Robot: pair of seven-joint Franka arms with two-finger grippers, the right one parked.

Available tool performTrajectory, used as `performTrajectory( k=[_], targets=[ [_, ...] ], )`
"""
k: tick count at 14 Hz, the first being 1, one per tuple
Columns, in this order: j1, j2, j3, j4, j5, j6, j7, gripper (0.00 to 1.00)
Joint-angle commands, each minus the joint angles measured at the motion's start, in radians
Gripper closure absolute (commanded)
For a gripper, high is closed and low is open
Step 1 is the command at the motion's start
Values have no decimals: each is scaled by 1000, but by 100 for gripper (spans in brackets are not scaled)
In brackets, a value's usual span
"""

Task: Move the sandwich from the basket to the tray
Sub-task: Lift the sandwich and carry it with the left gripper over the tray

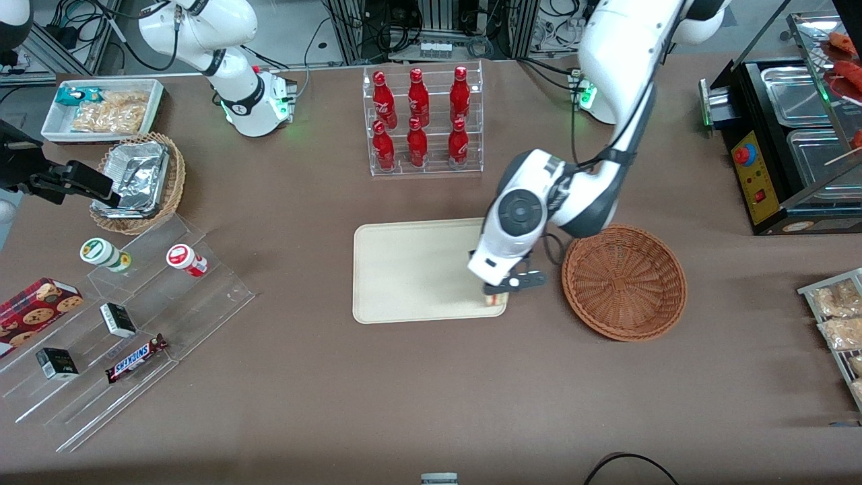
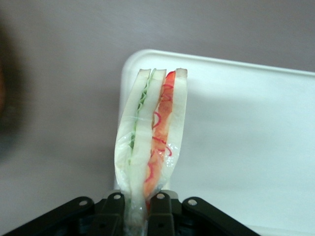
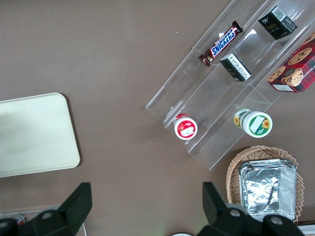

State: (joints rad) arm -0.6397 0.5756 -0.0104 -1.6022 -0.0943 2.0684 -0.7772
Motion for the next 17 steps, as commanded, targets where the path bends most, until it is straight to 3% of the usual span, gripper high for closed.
performTrajectory(
  k=[1, 5, 12, 15, 16, 17],
  targets=[
    [-70, 110, 7, 157, -12, -31, -97, 93],
    [-139, 196, 7, 267, -7, -31, -200, 93],
    [-207, 267, 10, 334, 4, -24, -272, 93],
    [-206, 277, 10, 335, 47, -21, -292, 89],
    [-206, 276, 10, 335, 48, -21, -292, 83],
    [-204, 274, 12, 337, 48, -19, -287, 47]
  ],
)
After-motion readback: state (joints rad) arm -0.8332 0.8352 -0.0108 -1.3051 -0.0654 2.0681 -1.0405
